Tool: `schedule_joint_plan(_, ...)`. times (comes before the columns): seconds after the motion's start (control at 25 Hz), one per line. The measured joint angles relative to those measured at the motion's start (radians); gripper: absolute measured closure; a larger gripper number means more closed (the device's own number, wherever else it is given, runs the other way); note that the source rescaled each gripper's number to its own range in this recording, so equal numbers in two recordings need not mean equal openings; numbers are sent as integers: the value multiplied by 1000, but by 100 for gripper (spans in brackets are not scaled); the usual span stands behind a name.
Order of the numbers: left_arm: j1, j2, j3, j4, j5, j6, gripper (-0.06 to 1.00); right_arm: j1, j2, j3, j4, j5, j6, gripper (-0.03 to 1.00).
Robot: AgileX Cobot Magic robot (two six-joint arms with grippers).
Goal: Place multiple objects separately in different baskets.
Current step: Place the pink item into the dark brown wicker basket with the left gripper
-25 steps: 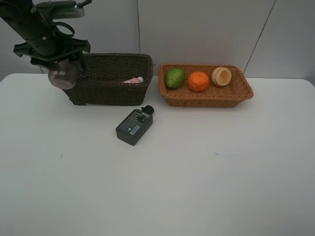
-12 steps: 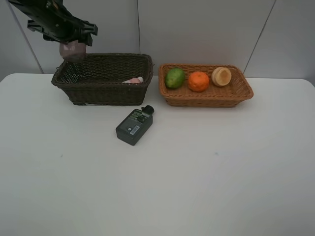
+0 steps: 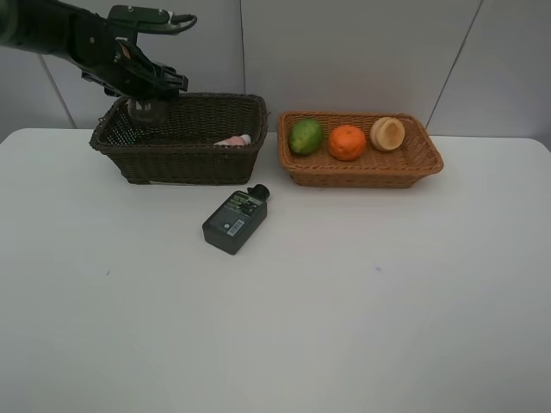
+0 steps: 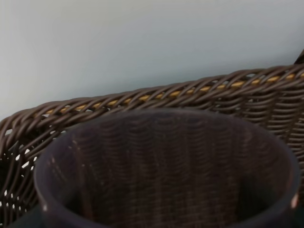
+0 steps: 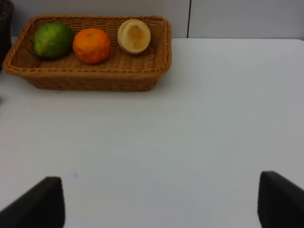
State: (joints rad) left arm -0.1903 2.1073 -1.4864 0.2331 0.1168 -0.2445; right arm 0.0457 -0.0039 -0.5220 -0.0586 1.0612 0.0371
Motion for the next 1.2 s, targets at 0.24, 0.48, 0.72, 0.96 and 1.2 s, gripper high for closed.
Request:
schedule_joint_plan(0.24, 3, 7, 0, 51, -55, 0, 64, 0, 0, 0, 0, 0, 0, 15)
schedule_joint_plan(0.48, 26, 57, 0, 107, -77, 0, 64, 0, 0, 0, 0, 0, 0, 15)
schedule_joint_plan(0.72, 26, 80, 0, 125, -117, 0, 64, 0, 0, 0, 0, 0, 0, 15)
schedule_joint_plan(0.96, 26, 80, 0, 126, -125, -37, 64, 0, 0, 0, 0, 0, 0, 15)
schedule_joint_plan(1.2, 26, 80, 0, 170, -130, -75, 64, 0, 0, 0, 0, 0, 0, 15)
